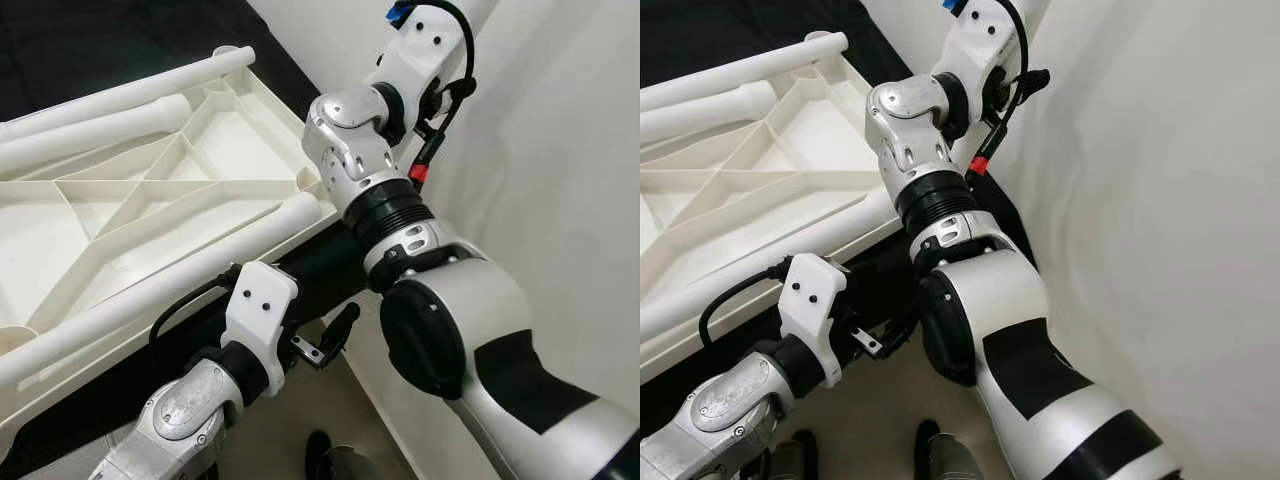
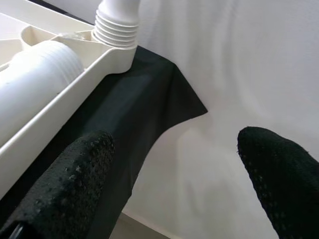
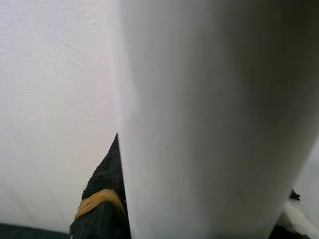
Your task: Building children table
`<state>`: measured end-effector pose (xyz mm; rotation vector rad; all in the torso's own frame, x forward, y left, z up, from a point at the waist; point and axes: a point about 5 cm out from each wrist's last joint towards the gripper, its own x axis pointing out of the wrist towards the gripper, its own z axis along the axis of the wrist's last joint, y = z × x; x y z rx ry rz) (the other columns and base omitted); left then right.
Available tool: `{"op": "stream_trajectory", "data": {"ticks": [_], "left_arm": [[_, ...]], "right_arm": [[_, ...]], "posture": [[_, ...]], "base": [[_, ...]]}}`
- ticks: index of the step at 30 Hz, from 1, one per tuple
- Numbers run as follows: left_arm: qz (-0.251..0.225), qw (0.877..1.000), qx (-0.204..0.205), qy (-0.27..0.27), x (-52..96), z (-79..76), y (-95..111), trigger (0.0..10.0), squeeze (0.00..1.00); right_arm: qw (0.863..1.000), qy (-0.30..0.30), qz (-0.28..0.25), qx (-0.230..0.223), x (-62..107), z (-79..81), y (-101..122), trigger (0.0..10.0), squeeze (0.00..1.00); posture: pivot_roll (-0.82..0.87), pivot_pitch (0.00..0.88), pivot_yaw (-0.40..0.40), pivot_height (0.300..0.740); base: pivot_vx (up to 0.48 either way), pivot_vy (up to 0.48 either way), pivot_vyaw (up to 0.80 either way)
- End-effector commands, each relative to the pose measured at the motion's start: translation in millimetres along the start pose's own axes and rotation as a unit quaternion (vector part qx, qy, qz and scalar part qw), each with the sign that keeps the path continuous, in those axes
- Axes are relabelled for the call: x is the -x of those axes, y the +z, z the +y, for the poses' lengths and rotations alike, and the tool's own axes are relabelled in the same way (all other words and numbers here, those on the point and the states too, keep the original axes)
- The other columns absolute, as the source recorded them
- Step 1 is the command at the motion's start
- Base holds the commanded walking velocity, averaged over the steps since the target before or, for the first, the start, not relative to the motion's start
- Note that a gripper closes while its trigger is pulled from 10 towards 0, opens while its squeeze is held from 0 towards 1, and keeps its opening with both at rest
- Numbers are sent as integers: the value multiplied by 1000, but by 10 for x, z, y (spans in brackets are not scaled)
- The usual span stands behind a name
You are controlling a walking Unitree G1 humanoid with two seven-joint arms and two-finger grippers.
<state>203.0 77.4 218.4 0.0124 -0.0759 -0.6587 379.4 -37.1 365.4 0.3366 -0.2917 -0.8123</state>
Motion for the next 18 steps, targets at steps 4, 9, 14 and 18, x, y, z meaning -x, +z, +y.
{"op": "stream_trajectory", "data": {"ticks": [4,9,14,18], "left_arm": [[6,1000,1,-7,6,-41,-31,10000,0],[6,1000,-2,-6,0,-32,-36,10000,0],[6,1000,-2,-5,-7,-31,-38,10000,0],[6,1000,-2,-5,-6,-34,-38,10000,0]], "right_arm": [[999,2,34,37,50,-38,-246,10000,0],[1000,9,18,3,-28,10,-19,10000,0],[999,25,9,-25,-37,70,161,10000,0],[999,35,7,-38,-25,104,244,10000,0]], "posture": [[79,342,-202,740],[72,341,-201,740],[71,341,-203,740],[70,341,-202,740]], "base": [[0,0,0],[0,0,0],[0,0,0],[0,0,0]]}}
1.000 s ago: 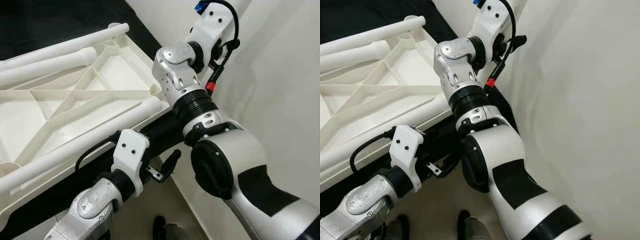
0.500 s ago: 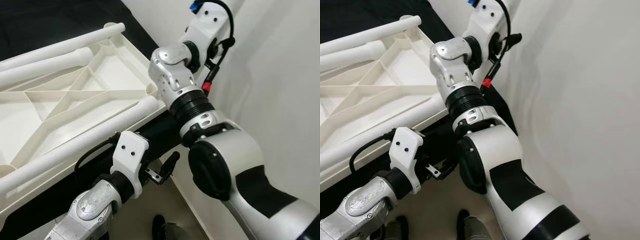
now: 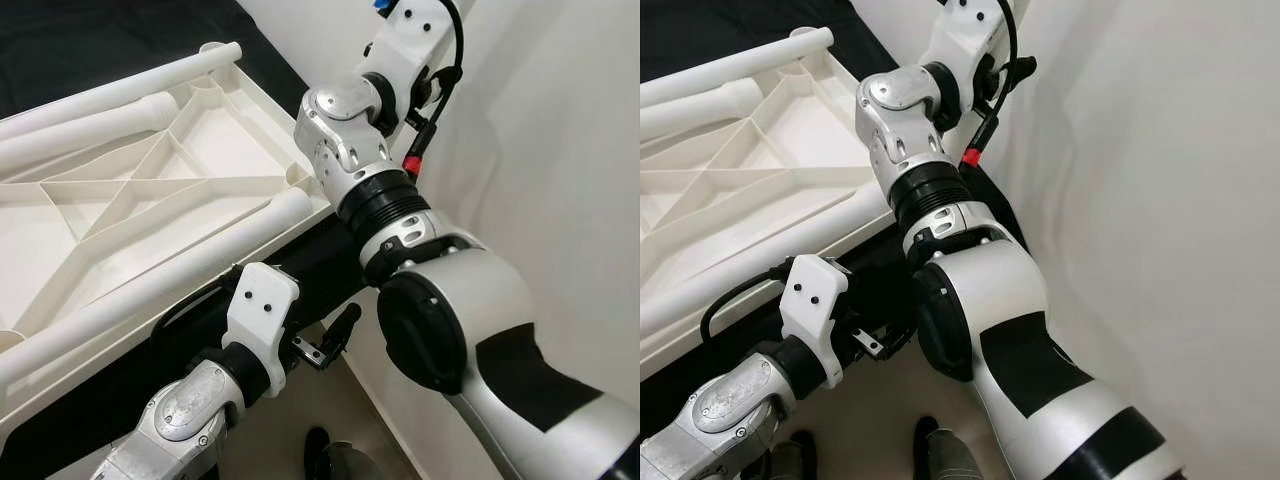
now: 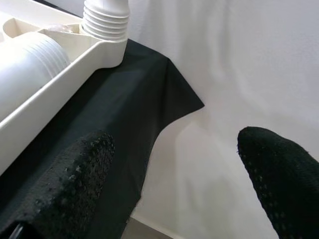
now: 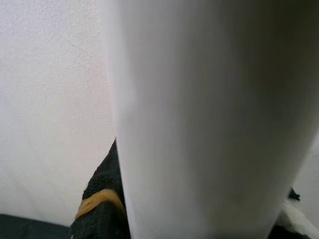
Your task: Building children table
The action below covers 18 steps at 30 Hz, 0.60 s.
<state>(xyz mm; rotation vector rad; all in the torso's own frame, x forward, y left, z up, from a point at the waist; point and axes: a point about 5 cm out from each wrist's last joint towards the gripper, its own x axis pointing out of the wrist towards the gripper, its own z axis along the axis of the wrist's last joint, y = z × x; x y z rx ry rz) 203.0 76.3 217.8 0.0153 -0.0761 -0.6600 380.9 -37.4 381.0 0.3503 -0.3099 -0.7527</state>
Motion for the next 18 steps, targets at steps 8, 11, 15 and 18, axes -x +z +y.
{"op": "stream_trajectory", "data": {"ticks": [8,11,15,18], "left_arm": [[6,1000,-2,-2,0,-22,-35,10000,0],[5,1000,-2,-2,1,-25,-35,10000,0],[5,1000,-1,-2,3,-25,-37,10000,0],[5,1000,-2,-1,3,-22,-35,10000,0]], "right_arm": [[999,26,5,-40,1,82,198,10000,0],[999,32,7,-32,2,91,183,10000,0],[999,41,29,-5,18,76,14,10000,0],[998,42,45,10,26,54,-95,10000,0]], "posture": [[70,341,-202,740],[69,341,-204,740],[70,344,-203,740],[69,345,-203,740]], "base": [[0,0,0],[0,0,0],[0,0,0],[0,0,0]]}}
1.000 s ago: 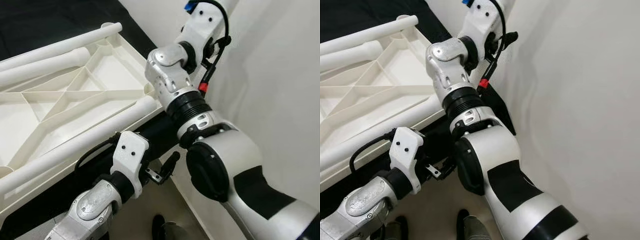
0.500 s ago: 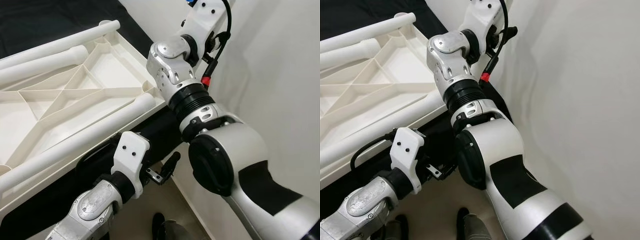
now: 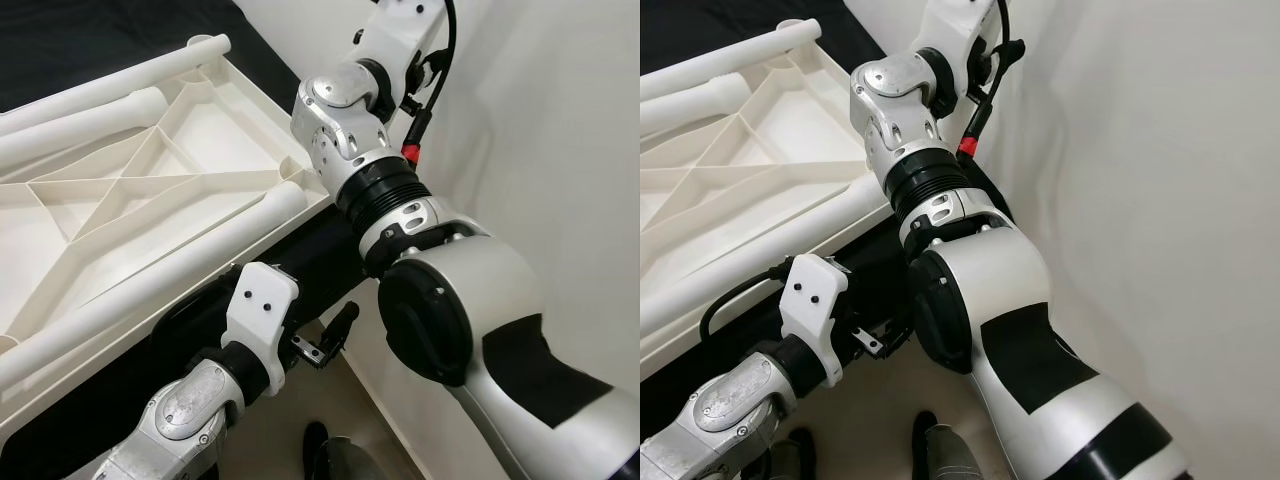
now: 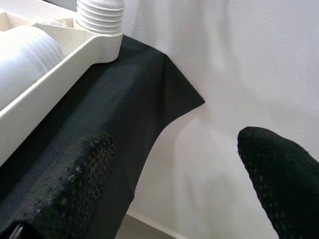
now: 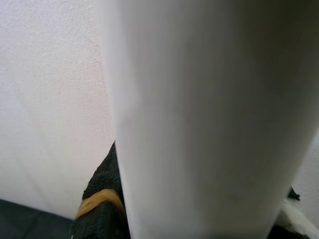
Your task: Building children table
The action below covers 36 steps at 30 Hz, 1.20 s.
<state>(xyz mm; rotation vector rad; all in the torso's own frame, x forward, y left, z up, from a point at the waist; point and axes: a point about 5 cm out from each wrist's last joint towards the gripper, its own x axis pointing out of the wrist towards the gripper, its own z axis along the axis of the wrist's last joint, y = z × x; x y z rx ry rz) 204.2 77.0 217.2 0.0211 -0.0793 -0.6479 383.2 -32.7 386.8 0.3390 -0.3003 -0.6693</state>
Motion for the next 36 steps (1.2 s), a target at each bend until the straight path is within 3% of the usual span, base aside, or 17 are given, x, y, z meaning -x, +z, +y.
{"op": "stream_trajectory", "data": {"ticks": [1,6,22,23,25,26,28,29,36], "left_arm": [[5,1000,2,-6,9,-35,-27,10000,0],[5,1000,3,-8,11,-49,-33,10000,0],[1,1000,3,-8,5,-52,-23,10000,0],[1,1000,3,-8,5,-52,-21,10000,0],[1,1000,2,-8,5,-53,-20,10000,0],[2,1000,2,-8,6,-54,-20,10000,0],[2,1000,2,-8,7,-55,-20,10000,0],[2,1000,3,-8,6,-55,-20,10000,0],[1,1000,3,-9,5,-61,-18,10000,0]], "right_arm": [[999,1,38,11,19,-20,-158,10000,0],[994,11,98,37,73,-78,-482,10000,0],[992,32,120,36,147,-39,-549,10000,0],[991,41,120,35,149,-33,-556,10000,1000],[992,40,115,34,154,-29,-546,10000,1000],[992,31,114,32,156,-32,-530,10000,769],[993,29,114,31,157,-31,-525,10000,769],[993,29,114,29,157,-30,-518,10000,0],[994,26,106,16,166,-11,-459,10000,0]], "posture": [[69,345,-203,740],[69,348,-202,740],[65,348,-204,740],[66,348,-205,740],[66,348,-205,740],[64,348,-205,740],[64,348,-205,740],[64,348,-205,740],[63,348,-204,740]], "base": [[0,0,0],[0,0,0],[0,0,0],[0,0,0],[0,0,0],[0,0,0],[0,0,0],[0,0,0],[0,0,0]]}}
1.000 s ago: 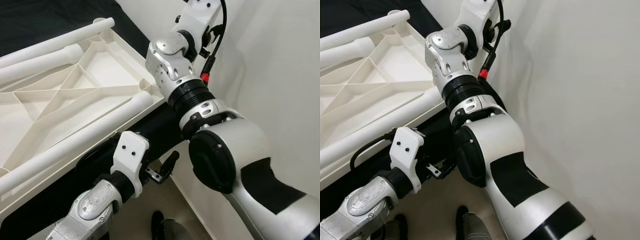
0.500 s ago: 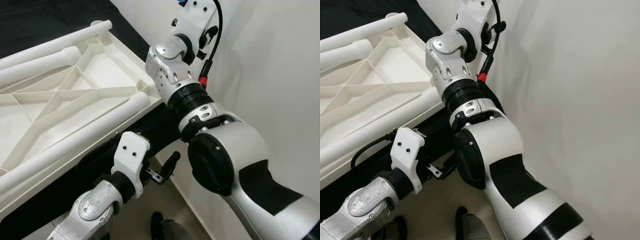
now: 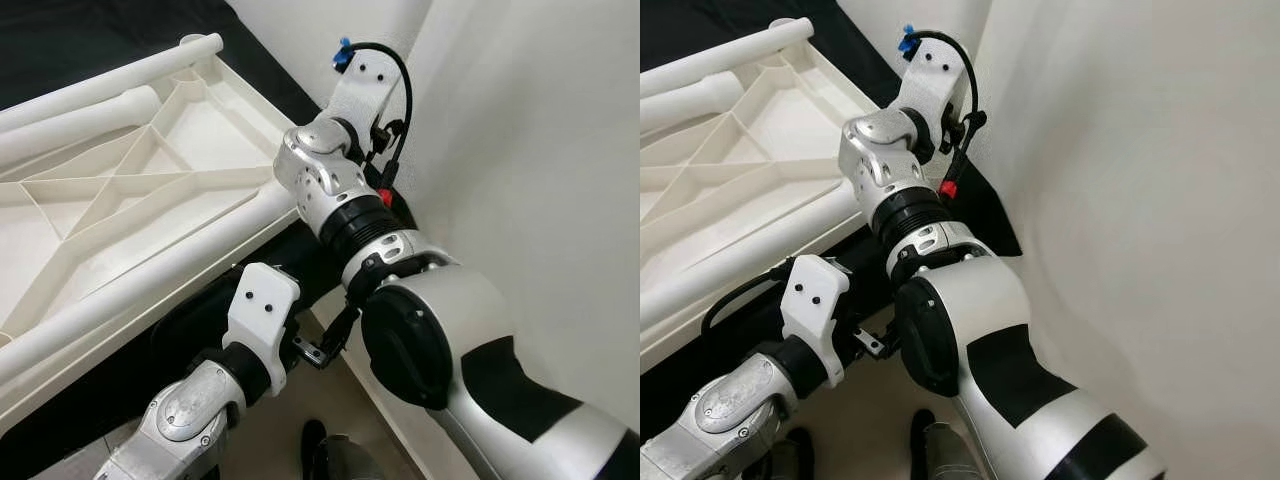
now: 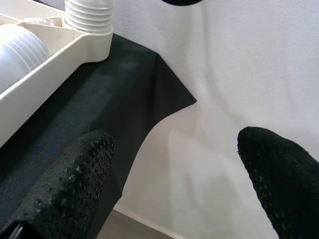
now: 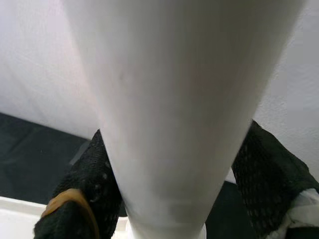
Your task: Building children table
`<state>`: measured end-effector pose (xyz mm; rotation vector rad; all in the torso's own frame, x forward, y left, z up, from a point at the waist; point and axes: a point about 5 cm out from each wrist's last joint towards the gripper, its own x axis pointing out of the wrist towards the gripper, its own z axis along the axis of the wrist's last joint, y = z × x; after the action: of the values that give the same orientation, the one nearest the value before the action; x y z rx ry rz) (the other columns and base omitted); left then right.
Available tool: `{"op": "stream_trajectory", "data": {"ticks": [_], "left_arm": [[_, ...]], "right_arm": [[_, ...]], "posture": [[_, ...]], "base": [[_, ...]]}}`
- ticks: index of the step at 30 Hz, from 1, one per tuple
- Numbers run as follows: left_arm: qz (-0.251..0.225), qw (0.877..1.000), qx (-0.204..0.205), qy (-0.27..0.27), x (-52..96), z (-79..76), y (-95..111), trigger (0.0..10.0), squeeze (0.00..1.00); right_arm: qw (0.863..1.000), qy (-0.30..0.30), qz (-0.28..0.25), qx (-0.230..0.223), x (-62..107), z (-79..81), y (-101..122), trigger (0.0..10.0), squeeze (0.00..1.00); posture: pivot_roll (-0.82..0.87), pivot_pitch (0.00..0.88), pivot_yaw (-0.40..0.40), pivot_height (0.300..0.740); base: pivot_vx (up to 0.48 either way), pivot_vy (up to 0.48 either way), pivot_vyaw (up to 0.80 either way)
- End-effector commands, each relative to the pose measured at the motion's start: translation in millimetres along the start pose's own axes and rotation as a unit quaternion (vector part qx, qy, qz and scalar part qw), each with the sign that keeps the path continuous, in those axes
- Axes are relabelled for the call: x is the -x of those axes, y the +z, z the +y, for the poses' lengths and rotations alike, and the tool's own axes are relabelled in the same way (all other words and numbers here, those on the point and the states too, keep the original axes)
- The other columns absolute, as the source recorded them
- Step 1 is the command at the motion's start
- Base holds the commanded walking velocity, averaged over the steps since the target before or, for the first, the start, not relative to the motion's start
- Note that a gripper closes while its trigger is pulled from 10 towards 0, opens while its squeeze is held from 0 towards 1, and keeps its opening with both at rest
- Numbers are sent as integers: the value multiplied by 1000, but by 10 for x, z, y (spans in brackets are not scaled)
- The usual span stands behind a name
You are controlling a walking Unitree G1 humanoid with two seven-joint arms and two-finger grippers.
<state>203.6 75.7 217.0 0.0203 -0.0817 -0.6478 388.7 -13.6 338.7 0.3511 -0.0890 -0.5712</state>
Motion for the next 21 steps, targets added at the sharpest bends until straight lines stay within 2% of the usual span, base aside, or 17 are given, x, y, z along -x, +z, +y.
{"op": "stream_trajectory", "data": {"ticks": [1,8,15,16,21], "left_arm": [[2,1000,2,-9,7,-48,-16,10000,0],[0,1000,1,-9,-2,-40,-11,10000,0],[1,1000,0,-7,-2,-23,-15,10000,0],[0,1000,0,-8,-2,-23,-14,10000,0],[1,1000,-1,-8,3,-23,-13,10000,0]], "right_arm": [[1000,-6,-3,-11,17,13,52,10000,0],[1000,2,-17,-18,52,48,142,10000,0],[1000,11,-18,-15,103,61,102,10000,0],[1000,17,-18,-14,110,67,90,10000,1000],[999,26,-23,-8,140,80,64,10000,1000]], "posture": [[63,348,-204,740],[59,345,-201,740],[54,346,-199,740],[54,348,-196,740],[54,348,-197,740]], "base": [[0,0,0],[0,0,0],[0,0,0],[0,0,0],[0,0,0]]}}
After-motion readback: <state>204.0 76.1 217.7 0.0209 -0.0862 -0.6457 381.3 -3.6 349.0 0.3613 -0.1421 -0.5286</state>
